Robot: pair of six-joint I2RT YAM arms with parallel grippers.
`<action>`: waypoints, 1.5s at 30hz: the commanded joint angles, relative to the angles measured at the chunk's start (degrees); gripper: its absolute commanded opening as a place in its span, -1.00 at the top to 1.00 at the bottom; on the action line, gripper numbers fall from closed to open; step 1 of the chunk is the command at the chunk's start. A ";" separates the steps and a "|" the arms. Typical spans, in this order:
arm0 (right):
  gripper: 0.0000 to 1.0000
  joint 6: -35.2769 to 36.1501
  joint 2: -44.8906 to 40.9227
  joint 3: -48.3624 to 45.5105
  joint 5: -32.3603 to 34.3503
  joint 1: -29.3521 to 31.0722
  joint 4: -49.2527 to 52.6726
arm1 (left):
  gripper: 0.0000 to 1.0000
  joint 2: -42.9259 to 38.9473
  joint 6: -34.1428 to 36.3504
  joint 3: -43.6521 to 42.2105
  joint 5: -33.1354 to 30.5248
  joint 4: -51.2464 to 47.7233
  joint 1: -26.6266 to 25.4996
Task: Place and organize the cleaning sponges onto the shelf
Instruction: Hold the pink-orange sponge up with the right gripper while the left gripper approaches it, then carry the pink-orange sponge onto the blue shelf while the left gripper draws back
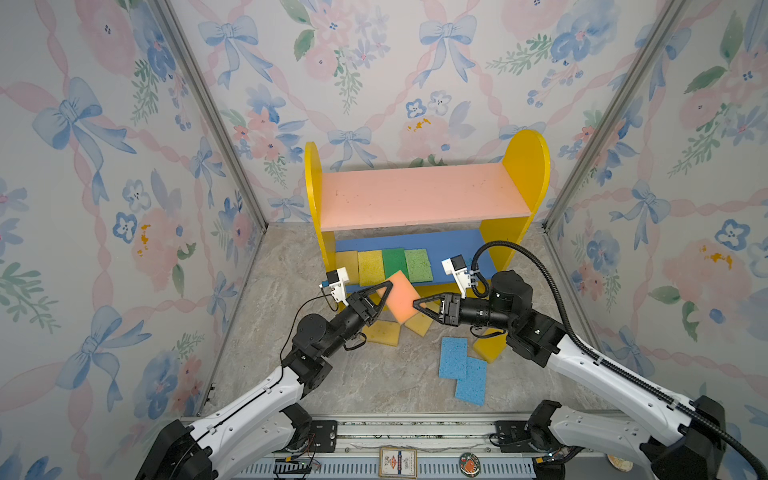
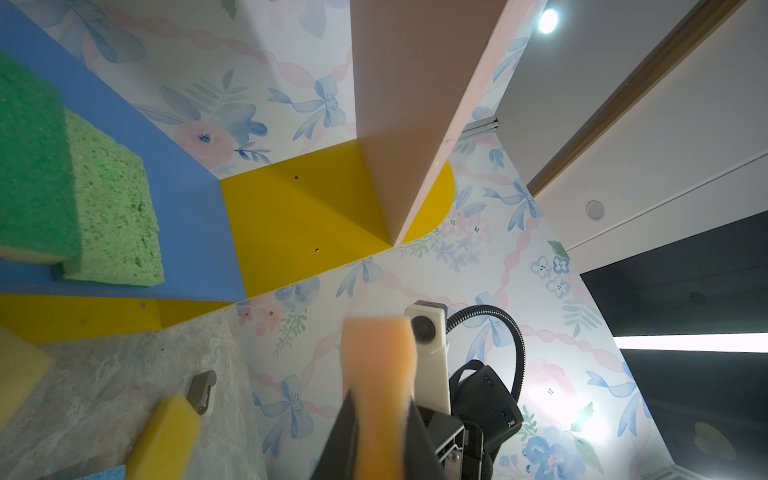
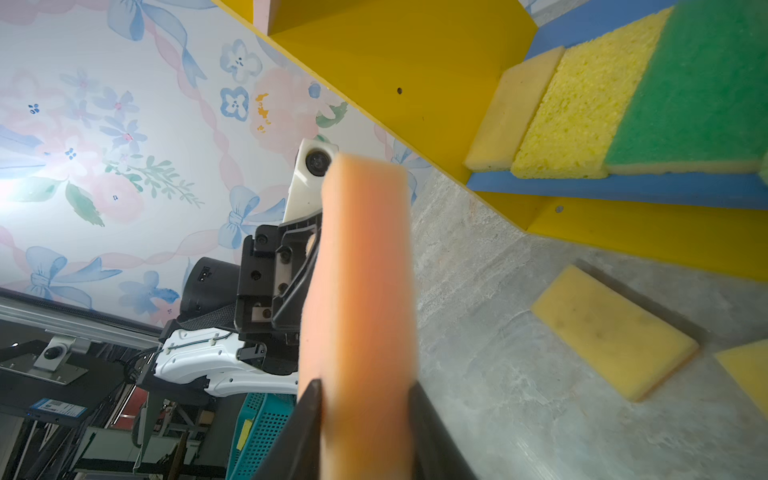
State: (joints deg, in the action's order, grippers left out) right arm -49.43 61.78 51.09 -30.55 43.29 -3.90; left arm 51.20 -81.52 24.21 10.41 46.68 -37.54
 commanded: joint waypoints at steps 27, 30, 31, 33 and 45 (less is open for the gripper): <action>0.48 15.53 1.85 11.61 32.91 -12.14 26.35 | -0.96 -8.90 50.17 17.89 2.43 -63.32 20.85; 0.48 16.98 5.77 12.71 33.10 -13.20 24.43 | -0.96 -9.27 54.87 16.84 -0.92 -63.77 21.62; 0.49 17.34 6.86 12.97 33.14 -13.39 23.77 | -0.96 -9.53 56.02 16.15 -2.18 -63.81 21.87; 0.49 17.70 8.73 13.41 33.09 -13.75 22.59 | -0.96 -10.23 57.89 15.35 -3.45 -63.83 22.47; 0.51 17.09 16.63 13.94 31.52 -16.26 16.17 | -0.96 -13.35 61.43 8.72 -3.43 -62.15 23.47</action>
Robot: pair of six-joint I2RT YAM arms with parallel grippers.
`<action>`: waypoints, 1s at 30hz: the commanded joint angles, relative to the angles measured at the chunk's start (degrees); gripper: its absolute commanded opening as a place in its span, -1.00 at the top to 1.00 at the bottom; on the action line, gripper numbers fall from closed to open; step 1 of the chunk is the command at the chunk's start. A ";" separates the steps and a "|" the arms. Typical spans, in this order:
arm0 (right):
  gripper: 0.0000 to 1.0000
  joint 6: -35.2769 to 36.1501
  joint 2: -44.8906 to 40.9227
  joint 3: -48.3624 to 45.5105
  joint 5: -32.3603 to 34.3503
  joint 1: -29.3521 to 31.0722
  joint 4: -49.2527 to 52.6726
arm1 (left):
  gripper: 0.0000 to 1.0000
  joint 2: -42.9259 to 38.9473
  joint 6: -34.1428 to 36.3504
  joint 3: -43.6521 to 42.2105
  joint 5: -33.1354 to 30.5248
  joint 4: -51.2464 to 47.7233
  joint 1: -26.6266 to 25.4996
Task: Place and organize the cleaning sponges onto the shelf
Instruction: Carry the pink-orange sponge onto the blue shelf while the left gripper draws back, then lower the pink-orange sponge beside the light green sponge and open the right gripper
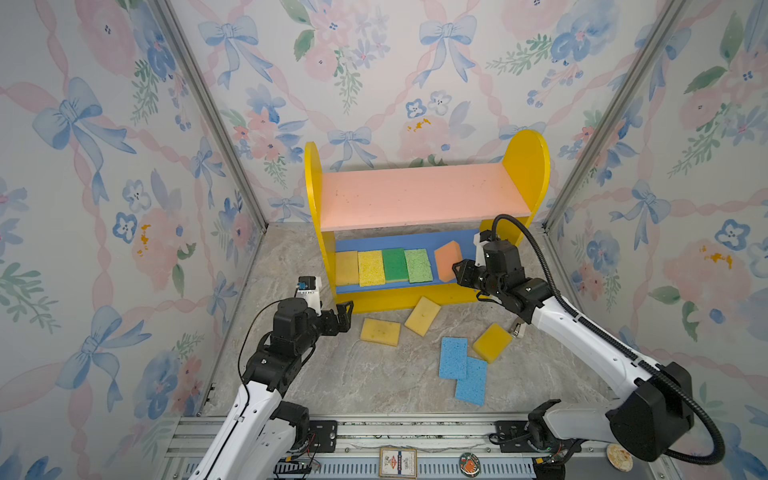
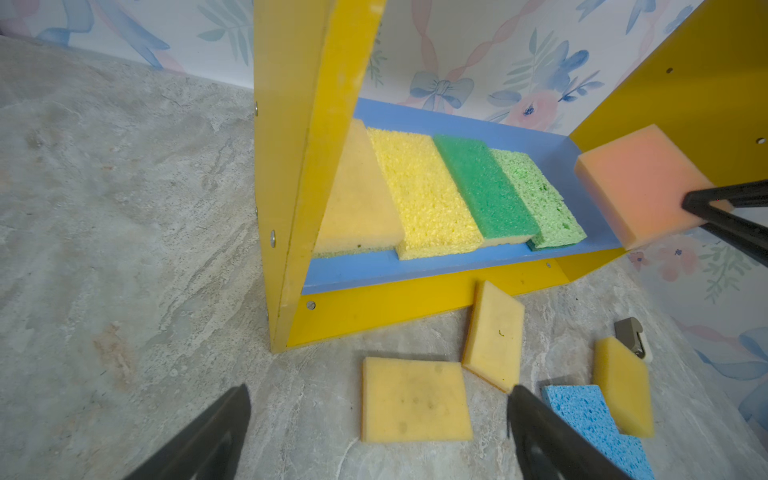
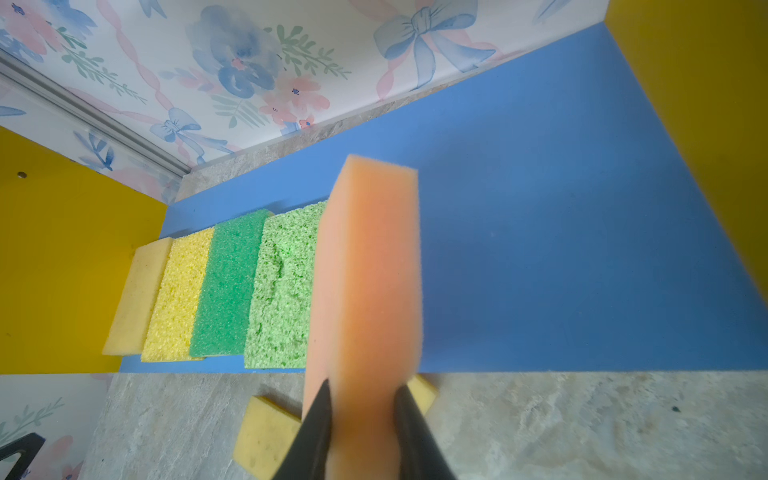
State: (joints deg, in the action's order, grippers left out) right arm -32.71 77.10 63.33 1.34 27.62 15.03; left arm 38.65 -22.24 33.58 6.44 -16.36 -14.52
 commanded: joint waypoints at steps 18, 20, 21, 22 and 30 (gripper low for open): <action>-0.02 -1.74 5.87 2.01 -2.41 -2.40 -4.28 | -0.96 -0.97 2.03 -1.04 1.64 1.59 0.41; -0.17 -1.74 5.70 2.04 -1.75 -2.72 -3.29 | -0.96 -0.86 2.07 -1.06 1.84 1.62 0.41; -0.22 -1.75 5.69 2.06 -1.40 -2.84 -2.79 | -0.96 -0.81 2.03 -1.06 1.87 1.61 0.45; -0.26 -1.74 5.61 2.06 -0.93 -2.98 -2.25 | -0.96 -0.83 2.05 -1.06 1.83 1.62 0.41; -0.41 0.05 6.75 3.84 1.73 -3.25 0.49 | -0.96 -1.11 2.09 -1.04 1.76 1.60 0.41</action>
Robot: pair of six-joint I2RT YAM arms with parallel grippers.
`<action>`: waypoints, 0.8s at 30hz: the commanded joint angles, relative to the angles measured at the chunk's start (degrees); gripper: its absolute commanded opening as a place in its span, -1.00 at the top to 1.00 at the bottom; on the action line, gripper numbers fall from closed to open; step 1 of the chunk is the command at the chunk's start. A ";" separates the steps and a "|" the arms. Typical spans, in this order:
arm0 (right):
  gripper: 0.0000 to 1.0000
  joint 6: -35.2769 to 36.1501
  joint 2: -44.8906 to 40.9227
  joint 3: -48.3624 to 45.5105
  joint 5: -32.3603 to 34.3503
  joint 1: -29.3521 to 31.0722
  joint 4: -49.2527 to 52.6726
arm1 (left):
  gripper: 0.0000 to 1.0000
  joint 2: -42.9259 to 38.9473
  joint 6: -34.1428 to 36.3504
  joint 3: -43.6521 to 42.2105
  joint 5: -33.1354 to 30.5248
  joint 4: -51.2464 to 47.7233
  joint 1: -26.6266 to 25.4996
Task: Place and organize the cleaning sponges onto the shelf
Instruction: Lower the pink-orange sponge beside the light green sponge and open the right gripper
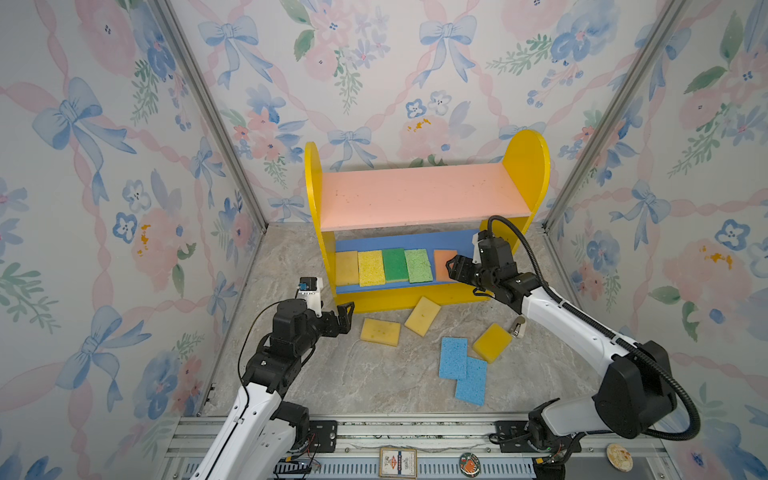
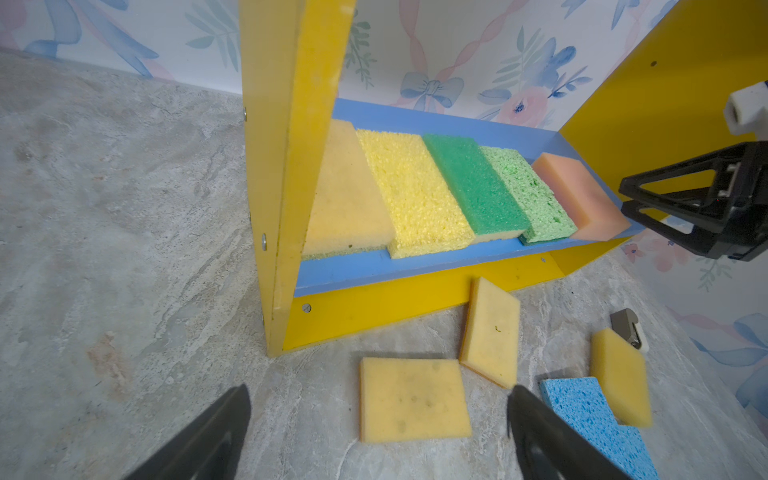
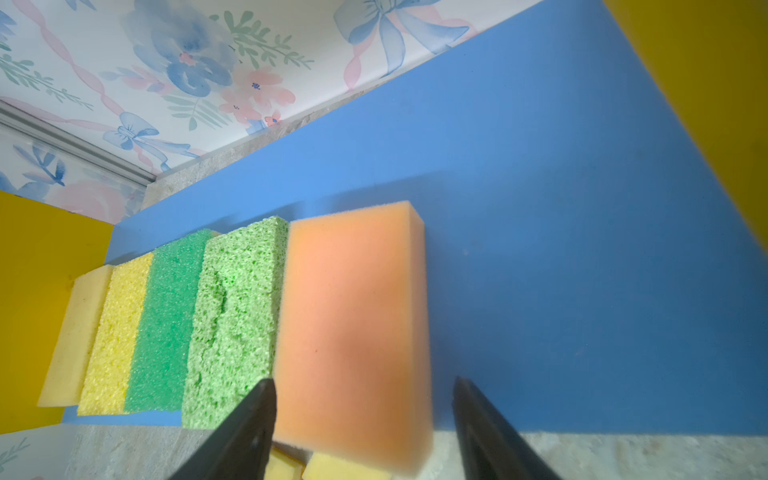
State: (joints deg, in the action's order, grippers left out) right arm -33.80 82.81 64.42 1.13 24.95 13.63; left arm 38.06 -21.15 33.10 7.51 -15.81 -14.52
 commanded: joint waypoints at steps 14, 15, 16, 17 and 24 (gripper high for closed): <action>-0.44 2.17 8.49 7.54 -6.24 0.03 -3.04 | -0.96 -0.27 0.93 -0.63 0.71 1.09 0.37; -0.43 2.21 8.67 7.57 -6.48 0.10 -3.19 | -0.96 -0.21 0.93 -0.67 0.75 1.08 0.37; -0.44 2.16 9.00 7.88 -6.97 0.11 -3.29 | -0.96 -0.18 0.93 -0.67 0.76 1.07 0.42; -0.44 2.25 9.34 8.07 -7.61 0.10 -3.50 | -0.96 -0.20 0.93 -0.67 0.78 1.11 0.38; -0.44 3.81 11.14 9.26 -11.09 0.43 -4.62 | -0.96 0.08 1.01 -0.67 0.89 1.11 0.37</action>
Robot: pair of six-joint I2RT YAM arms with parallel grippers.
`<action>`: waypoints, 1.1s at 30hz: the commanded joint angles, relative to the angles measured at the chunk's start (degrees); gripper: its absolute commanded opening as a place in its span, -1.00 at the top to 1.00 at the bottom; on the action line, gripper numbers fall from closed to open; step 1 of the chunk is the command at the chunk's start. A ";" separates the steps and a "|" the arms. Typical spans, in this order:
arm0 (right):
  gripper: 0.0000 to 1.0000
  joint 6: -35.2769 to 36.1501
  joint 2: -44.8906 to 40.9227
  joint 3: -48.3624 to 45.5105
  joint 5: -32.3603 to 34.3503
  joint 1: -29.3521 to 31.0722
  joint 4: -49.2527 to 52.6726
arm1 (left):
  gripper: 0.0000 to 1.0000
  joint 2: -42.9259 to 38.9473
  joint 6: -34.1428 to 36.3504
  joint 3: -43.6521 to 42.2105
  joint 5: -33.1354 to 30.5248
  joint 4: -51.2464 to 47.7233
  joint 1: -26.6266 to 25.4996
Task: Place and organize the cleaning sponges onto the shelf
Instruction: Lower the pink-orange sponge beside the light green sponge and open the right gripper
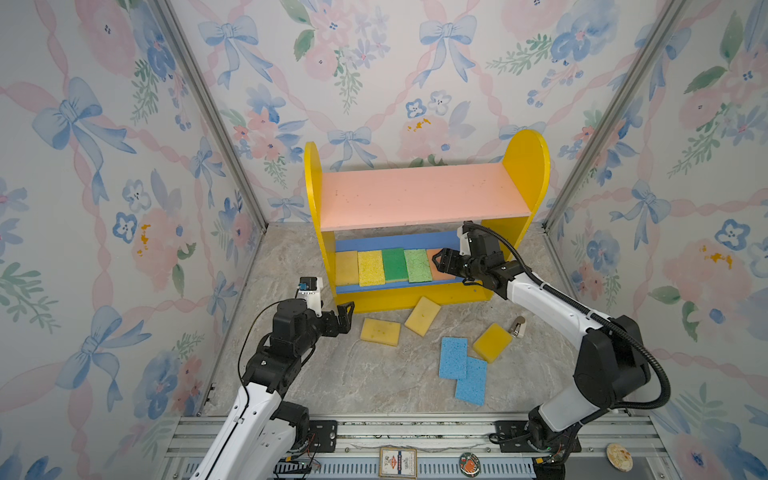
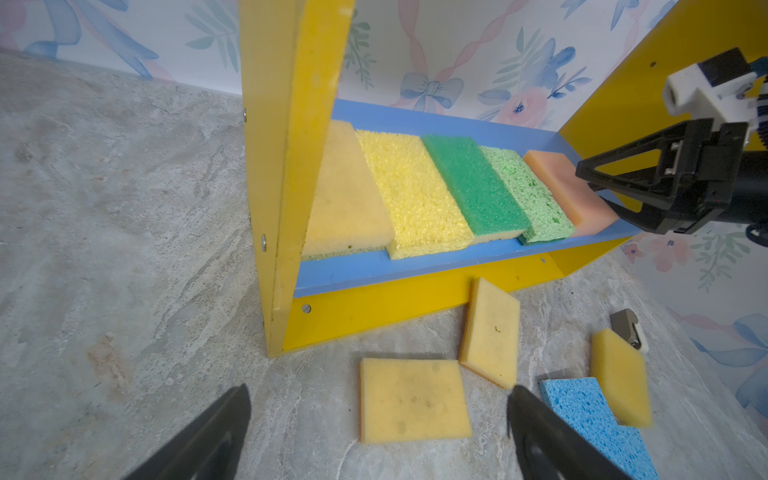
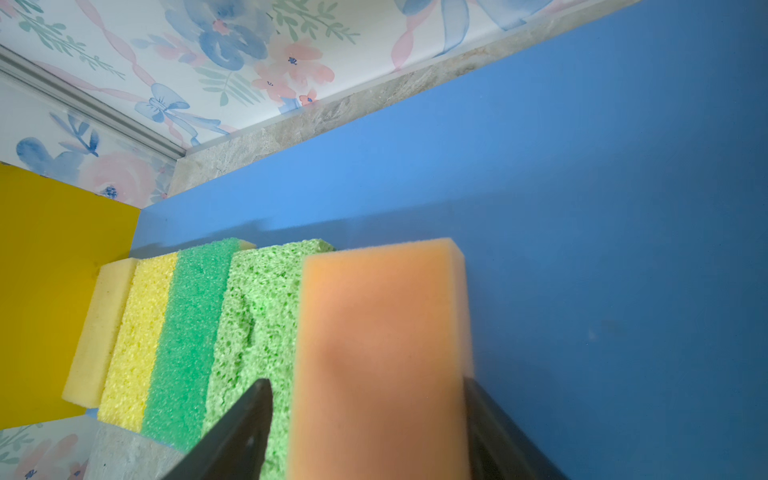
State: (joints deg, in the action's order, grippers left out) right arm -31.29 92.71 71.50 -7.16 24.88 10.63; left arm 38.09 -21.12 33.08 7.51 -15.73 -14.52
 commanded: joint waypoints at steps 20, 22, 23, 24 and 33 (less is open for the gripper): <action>-0.48 1.74 0.75 2.06 -0.79 0.56 -0.02 | -0.96 0.05 1.00 -0.73 1.02 1.22 0.43; -0.50 1.75 -0.12 1.86 2.74 0.69 1.22 | -0.96 0.09 1.00 -0.74 1.22 1.20 0.37; -0.50 1.78 -0.67 1.51 4.79 0.75 1.46 | -0.96 0.06 0.95 -0.74 1.35 1.36 0.38; -0.51 1.93 -1.29 1.13 6.56 0.90 1.38 | -0.96 0.07 1.00 -0.74 1.37 1.32 0.38; -0.52 5.77 -6.08 -1.21 13.06 3.02 -1.47 | -0.96 -0.27 1.00 -0.90 1.46 1.45 0.44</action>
State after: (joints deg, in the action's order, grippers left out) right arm -27.94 89.78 70.74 3.51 26.79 11.44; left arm 38.06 -21.02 32.82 8.16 -15.03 -14.52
